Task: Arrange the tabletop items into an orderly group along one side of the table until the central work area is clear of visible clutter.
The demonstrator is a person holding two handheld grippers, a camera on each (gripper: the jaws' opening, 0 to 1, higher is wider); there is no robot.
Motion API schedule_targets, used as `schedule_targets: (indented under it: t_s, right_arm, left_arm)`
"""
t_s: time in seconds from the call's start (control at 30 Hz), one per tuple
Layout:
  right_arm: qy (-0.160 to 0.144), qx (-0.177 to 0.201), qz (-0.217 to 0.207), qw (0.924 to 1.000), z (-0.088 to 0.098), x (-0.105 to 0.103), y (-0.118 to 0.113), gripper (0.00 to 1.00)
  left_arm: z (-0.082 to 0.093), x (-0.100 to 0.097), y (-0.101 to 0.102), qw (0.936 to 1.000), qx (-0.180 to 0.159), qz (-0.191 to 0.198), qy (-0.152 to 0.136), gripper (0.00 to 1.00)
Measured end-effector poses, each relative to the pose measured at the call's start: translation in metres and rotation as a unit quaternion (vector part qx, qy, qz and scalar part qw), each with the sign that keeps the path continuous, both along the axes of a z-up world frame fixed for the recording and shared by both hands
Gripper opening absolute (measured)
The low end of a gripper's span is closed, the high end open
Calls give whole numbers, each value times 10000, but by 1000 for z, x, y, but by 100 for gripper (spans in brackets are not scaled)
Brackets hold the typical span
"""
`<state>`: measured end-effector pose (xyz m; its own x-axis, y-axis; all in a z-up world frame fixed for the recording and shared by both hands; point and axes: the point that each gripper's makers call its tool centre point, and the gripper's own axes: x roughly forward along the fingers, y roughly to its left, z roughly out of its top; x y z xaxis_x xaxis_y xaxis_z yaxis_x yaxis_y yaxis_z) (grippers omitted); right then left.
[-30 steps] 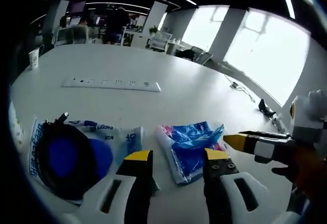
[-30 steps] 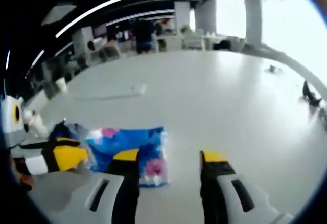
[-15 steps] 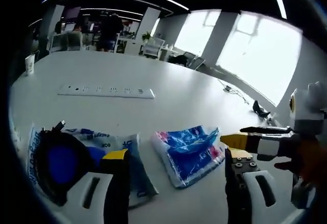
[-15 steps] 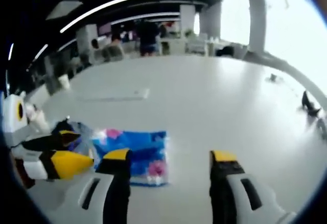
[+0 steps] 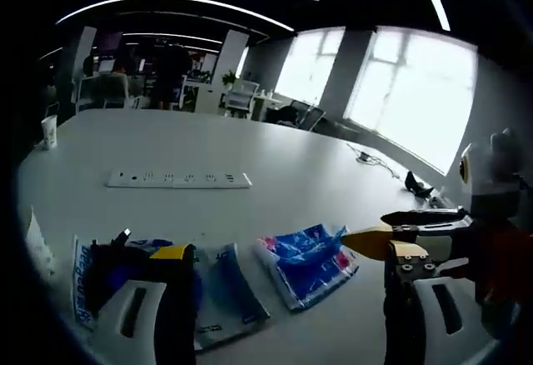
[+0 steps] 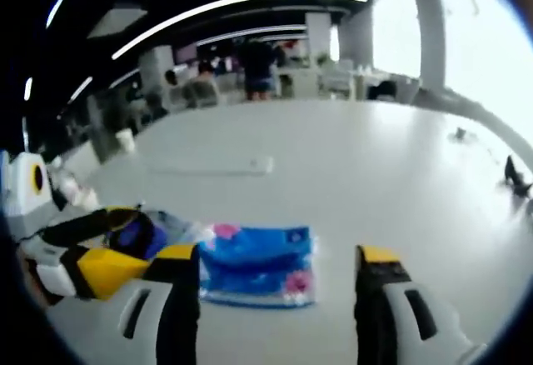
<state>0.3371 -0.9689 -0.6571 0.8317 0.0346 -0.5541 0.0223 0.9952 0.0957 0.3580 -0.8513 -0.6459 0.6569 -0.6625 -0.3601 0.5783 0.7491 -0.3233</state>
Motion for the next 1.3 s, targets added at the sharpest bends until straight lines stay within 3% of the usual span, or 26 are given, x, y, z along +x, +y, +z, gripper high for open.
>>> schedule_targets:
  t_s: [0.1,0.23,0.7,1.3]
  right_arm:
    - [-40,94,59,9999,6,2,10,74]
    - [-51,93,137,9999,10,3,19,73]
    - [10,309,727,9969,16,8,71,70]
    - [305,375,1627,9855,1,17,142,61]
  left_arm:
    - [4,0,12,9999,95,51,-42,98]
    - [9,0,32,9994,-158,275,161,98]
    - [12,-11,86,9990,150,410,130,97]
    - [20,-30,138,9985,478,224,-144,99]
